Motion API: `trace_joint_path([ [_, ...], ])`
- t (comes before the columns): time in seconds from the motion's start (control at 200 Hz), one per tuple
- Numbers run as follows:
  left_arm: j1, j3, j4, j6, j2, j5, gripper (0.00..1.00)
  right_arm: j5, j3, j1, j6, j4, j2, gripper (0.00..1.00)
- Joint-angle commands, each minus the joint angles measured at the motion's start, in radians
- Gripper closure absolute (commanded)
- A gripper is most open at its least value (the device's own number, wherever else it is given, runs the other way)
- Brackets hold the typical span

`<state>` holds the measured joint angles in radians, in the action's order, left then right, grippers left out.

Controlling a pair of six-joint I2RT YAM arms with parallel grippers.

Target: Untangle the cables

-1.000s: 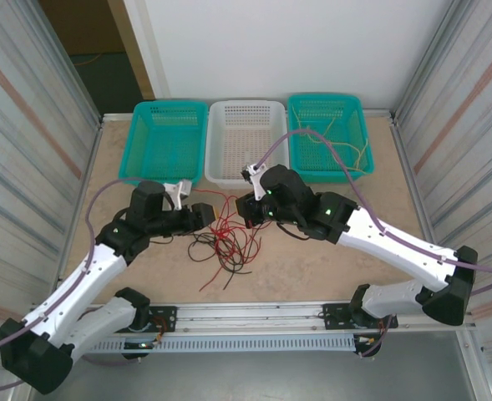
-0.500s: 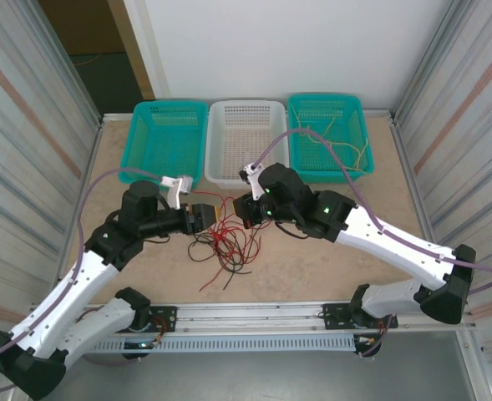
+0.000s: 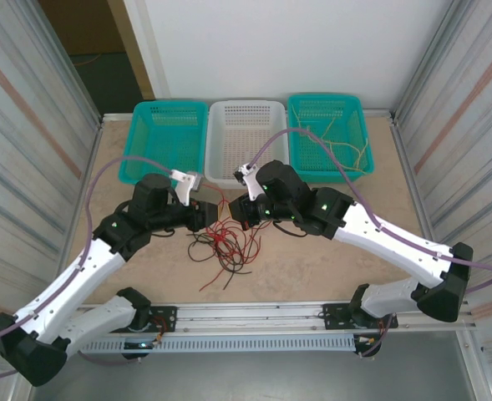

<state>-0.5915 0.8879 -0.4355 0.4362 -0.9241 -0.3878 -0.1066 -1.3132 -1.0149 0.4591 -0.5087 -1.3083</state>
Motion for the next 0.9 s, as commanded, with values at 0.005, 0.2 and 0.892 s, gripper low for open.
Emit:
trace_joint_path([
  [0.005,-0.004,0.009,0.071,0.000,0.000,0.013,0.71,-0.046,-0.037,0.001,-0.020,-0.007,-0.006,1.00],
  [0.2,-0.004,-0.026,0.132,0.046,-0.005,-0.018,0.82,-0.042,-0.034,0.002,-0.018,-0.007,-0.008,1.00],
  [0.892,0.033,-0.121,0.173,0.170,0.119,-0.111,0.56,0.001,0.035,0.070,0.052,0.055,0.062,1.00],
])
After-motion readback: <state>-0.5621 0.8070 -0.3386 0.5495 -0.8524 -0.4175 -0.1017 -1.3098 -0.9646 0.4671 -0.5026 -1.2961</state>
